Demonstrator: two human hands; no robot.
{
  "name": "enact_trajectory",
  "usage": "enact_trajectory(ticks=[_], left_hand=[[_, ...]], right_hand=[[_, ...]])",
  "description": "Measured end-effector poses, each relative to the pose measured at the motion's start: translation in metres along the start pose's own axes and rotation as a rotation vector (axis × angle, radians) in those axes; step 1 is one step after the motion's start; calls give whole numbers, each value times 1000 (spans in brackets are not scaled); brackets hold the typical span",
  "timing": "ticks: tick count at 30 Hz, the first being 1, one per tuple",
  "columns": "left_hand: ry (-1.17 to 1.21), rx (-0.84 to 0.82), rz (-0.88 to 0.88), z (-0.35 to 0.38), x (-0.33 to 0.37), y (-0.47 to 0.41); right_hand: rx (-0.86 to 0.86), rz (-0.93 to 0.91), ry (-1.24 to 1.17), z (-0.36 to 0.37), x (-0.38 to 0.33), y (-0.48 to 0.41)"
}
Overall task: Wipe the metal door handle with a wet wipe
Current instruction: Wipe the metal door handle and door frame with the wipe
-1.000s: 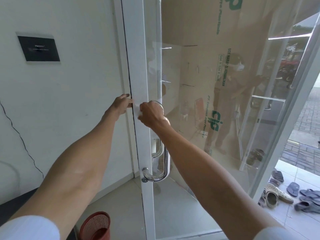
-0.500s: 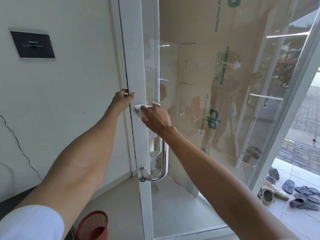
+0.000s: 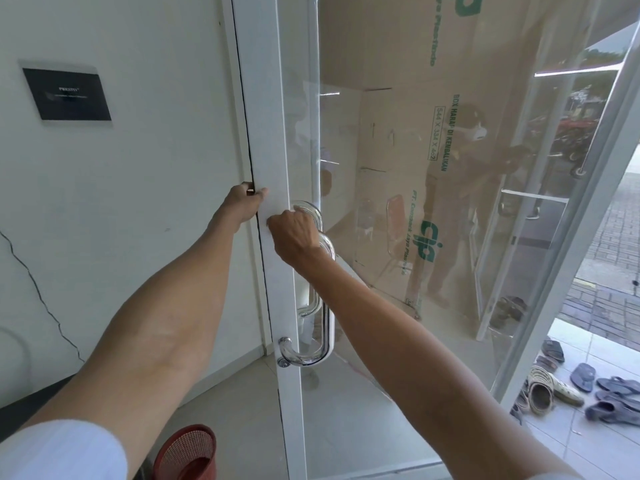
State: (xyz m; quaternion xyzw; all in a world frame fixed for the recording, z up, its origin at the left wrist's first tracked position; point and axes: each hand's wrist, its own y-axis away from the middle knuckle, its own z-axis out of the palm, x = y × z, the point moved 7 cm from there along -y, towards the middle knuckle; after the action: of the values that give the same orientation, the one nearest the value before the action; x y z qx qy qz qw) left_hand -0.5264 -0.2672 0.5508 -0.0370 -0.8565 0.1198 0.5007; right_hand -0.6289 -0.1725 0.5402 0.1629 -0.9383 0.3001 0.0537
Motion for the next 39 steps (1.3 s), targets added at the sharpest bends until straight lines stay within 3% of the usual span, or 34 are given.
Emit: enact_trajectory(ticks=[5, 10, 14, 17, 20, 25, 31, 35, 39], left_hand=[[21, -34, 13, 1, 0, 0], [27, -46, 14, 1, -1, 0], [30, -36, 10, 1, -2, 2], [26, -37, 6, 1, -1, 4], [9, -42, 2, 1, 0, 7], [-18, -35, -5, 1, 1, 10], [-16, -34, -18, 2, 1, 12], [-21, -33, -30, 1, 2, 15], [-19, -24, -43, 1, 2, 15]], right_hand=[[143, 28, 10, 12, 27, 21], [311, 182, -101, 24, 61, 51], [248, 483, -545, 50, 93, 71], [266, 578, -873, 72, 103, 81], [179, 602, -1077, 92, 109, 89], [-5, 560, -1180, 117, 105, 103], [-178, 617, -1050, 154, 100, 128], [-206, 588, -1150, 140, 102, 119], [-78, 581, -1354, 101, 109, 98]])
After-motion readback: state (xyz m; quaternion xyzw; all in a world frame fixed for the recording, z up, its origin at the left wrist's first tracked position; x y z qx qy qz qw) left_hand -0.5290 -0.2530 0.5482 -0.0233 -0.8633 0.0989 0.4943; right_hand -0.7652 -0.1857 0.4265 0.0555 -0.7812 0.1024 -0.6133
